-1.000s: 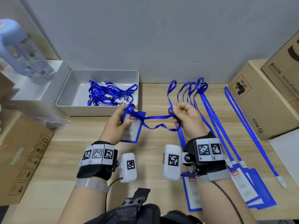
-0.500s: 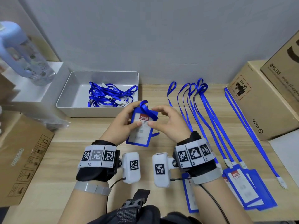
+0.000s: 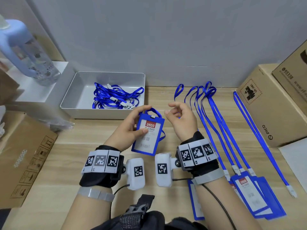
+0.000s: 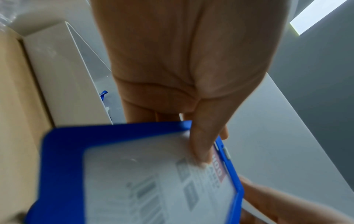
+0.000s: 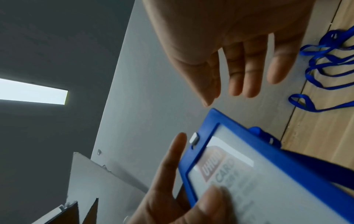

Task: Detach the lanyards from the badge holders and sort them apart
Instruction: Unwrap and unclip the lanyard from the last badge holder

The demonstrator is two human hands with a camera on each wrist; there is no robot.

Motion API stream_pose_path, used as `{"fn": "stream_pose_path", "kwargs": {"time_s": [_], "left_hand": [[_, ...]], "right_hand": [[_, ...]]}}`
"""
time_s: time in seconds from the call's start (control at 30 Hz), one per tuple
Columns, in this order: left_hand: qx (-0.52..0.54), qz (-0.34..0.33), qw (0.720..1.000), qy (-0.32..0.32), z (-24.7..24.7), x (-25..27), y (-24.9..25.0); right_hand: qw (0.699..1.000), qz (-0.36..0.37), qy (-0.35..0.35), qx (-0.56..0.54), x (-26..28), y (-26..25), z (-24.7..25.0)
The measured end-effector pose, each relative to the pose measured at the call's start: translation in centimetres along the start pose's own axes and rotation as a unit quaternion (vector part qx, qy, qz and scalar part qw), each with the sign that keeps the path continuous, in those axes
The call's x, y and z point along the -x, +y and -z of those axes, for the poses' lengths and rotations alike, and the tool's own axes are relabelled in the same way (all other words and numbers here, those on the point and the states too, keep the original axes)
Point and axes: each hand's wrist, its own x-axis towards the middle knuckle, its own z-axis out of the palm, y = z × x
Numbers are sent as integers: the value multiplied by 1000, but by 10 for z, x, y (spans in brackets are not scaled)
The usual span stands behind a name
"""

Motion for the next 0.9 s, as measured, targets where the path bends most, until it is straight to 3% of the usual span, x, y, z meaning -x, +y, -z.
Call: {"fn": "stream_pose_path", "kwargs": {"time_s": [0.17, 0.27, 0.47, 0.67, 0.9], "left_hand": [[-2, -12, 1000, -11, -2, 1, 2], [-8, -11, 1000, -18, -4, 0, 2], [-8, 2, 1000, -25, -5, -1, 2], [-22, 16, 999, -33, -3, -1, 4], [18, 8, 999, -42, -7, 0, 3]], "right_hand": [[992, -24, -127, -13, 5, -7, -7], [986, -34, -153, -64, 7, -8, -8], [987, 17, -132, -93, 6, -7, -5], [989, 15, -125, -79, 8, -8, -3], [991, 74, -94, 66, 9, -11, -6]]}}
